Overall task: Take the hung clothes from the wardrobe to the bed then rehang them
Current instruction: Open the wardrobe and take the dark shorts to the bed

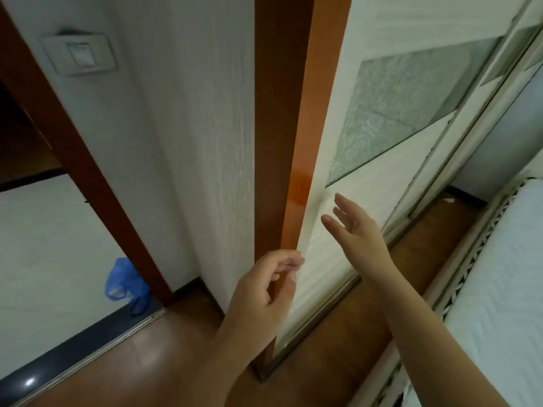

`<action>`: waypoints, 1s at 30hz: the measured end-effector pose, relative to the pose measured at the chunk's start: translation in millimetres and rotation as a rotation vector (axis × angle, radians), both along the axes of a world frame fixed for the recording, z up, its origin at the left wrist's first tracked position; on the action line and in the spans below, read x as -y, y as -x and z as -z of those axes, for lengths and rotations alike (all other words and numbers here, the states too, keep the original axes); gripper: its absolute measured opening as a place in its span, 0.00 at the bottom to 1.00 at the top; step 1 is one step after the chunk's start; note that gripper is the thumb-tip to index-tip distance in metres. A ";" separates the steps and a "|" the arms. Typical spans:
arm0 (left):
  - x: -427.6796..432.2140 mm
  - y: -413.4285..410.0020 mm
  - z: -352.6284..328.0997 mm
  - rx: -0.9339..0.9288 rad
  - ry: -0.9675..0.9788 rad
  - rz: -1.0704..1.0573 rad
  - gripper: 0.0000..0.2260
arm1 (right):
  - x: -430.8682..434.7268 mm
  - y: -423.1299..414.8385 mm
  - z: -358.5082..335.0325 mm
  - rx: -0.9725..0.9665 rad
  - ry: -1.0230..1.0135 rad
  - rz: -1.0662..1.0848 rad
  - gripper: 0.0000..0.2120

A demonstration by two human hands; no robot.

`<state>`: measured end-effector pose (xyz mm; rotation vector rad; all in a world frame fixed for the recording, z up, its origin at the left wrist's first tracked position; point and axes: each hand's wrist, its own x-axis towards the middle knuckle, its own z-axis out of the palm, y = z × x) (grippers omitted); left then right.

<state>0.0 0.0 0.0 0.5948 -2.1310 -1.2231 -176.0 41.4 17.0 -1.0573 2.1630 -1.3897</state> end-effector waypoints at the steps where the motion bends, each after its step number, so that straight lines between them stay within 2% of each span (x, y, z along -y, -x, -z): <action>1: 2.2 1.5 -4.4 -0.020 -0.027 0.007 0.09 | 4.3 -0.8 0.1 0.020 0.016 -0.013 0.30; 6: 14.0 6.7 -13.4 -0.053 0.001 0.000 0.07 | 23.7 -8.1 2.4 0.001 0.102 -0.087 0.27; 8: 17.9 8.4 -13.9 -0.075 0.015 -0.015 0.09 | 30.3 -3.2 7.6 -0.039 0.075 -0.045 0.38; 10: 19.2 11.1 -15.3 -0.085 0.014 -0.028 0.10 | 34.8 1.7 13.6 -0.084 0.068 -0.043 0.42; 11: 19.5 12.9 -16.8 -0.090 0.006 -0.029 0.11 | 36.3 5.0 14.4 -0.097 0.074 -0.043 0.39; 14: 18.1 19.7 -22.7 -0.111 0.002 0.000 0.11 | 38.0 15.9 11.1 -0.167 0.060 -0.015 0.24; 15: 17.1 22.9 -24.7 -0.118 0.006 0.014 0.10 | 37.6 21.6 11.3 -0.185 0.059 -0.002 0.22; 18: 12.3 39.2 -33.0 -0.132 0.002 0.057 0.10 | 35.8 40.0 7.2 -0.223 0.031 0.028 0.23; 20: 8.9 55.5 -38.8 -0.134 0.042 0.074 0.12 | 33.1 54.4 -0.6 -0.252 -0.002 0.043 0.19; 22: 8.1 75.7 -42.2 -0.131 0.096 0.081 0.13 | 28.3 69.7 -12.5 -0.214 -0.014 0.003 0.21; 24: 10.2 96.4 -44.8 -0.127 0.187 0.048 0.16 | 23.8 85.7 -29.1 -0.206 -0.096 -0.037 0.24; 26: 14.8 116.5 -46.9 -0.149 0.186 0.032 0.18 | 20.2 99.7 -50.2 -0.251 -0.175 -0.034 0.22; 30: 29.4 151.6 -50.9 -0.212 0.123 -0.054 0.23 | 21.7 110.9 -96.7 -0.326 -0.061 0.060 0.21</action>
